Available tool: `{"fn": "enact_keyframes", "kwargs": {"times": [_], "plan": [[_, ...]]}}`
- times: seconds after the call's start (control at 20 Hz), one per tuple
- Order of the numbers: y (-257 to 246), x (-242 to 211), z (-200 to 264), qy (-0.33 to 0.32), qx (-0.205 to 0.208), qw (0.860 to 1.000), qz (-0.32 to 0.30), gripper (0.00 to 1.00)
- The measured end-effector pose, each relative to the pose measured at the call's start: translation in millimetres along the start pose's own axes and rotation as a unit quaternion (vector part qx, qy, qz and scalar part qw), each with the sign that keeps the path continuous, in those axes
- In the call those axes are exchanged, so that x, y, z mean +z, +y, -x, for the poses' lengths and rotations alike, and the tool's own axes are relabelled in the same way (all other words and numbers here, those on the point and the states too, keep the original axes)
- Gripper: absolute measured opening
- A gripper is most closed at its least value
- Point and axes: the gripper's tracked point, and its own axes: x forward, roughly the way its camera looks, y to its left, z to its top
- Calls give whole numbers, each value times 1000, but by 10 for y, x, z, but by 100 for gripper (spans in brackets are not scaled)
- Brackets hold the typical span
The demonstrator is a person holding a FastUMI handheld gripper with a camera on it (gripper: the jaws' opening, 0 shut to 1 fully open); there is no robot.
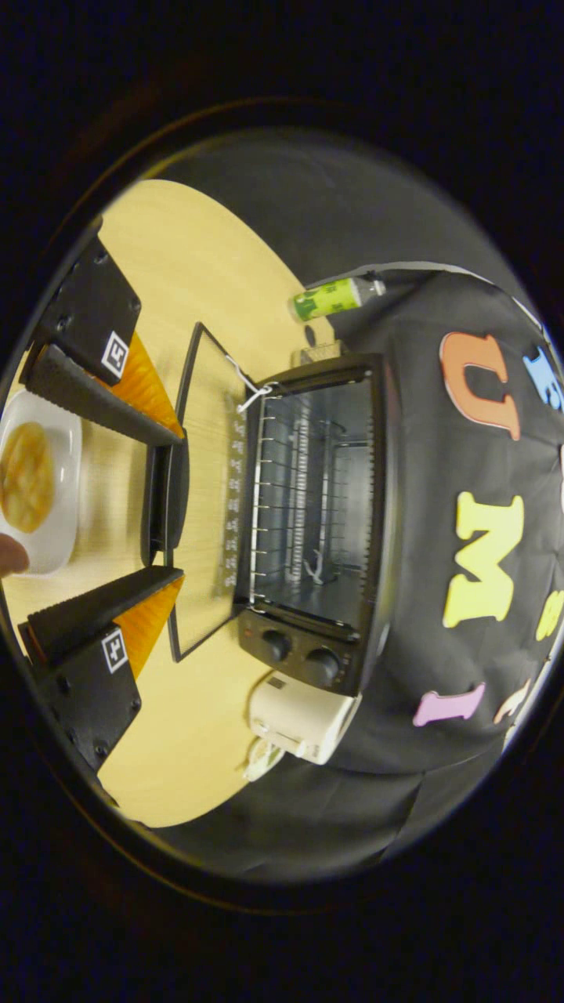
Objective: Open the toaster oven, put the food inside, and close the toaster oven door.
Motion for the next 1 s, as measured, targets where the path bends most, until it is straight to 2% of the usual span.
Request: {"fn": "enact_keyframes", "kwargs": {"times": [0.05,0.15,0.45,0.75,1.0], "plan": [[-20,-72,-50,22,3,1000,-11,100],[21,113,-59,-9,8,1000,1,96],[-54,101,17,-17,21,1000,-1,100],[-69,327,562,-104,27,994,12,100],[-15,23,1036,-147,49,987,35,100]]}}
